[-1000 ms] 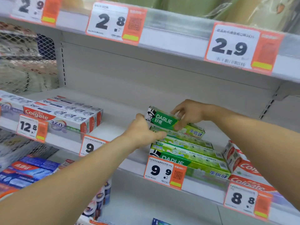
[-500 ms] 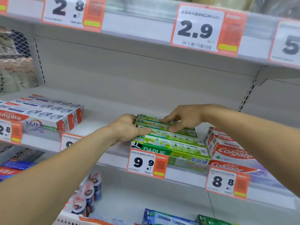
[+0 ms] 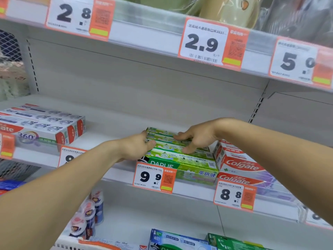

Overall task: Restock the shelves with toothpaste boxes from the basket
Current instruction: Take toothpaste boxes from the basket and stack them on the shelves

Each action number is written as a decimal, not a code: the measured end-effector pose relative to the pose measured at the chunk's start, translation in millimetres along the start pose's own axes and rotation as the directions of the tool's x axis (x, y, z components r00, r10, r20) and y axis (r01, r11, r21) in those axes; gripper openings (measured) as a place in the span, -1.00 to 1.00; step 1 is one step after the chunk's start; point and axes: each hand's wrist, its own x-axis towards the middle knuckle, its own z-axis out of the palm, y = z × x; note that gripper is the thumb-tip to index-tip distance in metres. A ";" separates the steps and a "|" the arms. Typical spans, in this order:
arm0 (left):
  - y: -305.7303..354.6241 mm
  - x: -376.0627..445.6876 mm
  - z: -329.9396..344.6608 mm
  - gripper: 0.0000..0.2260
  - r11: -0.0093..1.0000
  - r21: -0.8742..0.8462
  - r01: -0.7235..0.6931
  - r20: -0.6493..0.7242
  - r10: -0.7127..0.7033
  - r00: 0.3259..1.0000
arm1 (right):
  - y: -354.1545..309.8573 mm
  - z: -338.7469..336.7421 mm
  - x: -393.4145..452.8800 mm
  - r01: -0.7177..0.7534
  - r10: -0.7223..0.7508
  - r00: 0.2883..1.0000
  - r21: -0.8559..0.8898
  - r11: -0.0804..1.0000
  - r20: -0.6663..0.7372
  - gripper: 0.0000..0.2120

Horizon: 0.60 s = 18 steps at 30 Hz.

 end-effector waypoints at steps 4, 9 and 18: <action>2.7 -0.4 1.1 -0.63 1.000 0.012 0.016 0.033 -0.016 0.999 | -2.3 3.7 -8.9 0.007 -0.007 1.000 -0.001 1.000 0.005 -0.26; 2.3 -1.7 2.7 -0.63 1.000 -0.002 0.023 0.035 -0.022 0.999 | -6.6 8.5 -19.4 -0.003 0.003 1.000 0.024 1.000 0.014 -0.17; 7.6 -9.0 3.2 -0.56 0.999 -0.026 0.027 0.017 -0.026 1.000 | -20.0 13.6 -27.0 -0.068 0.069 0.996 -0.011 0.998 0.059 0.04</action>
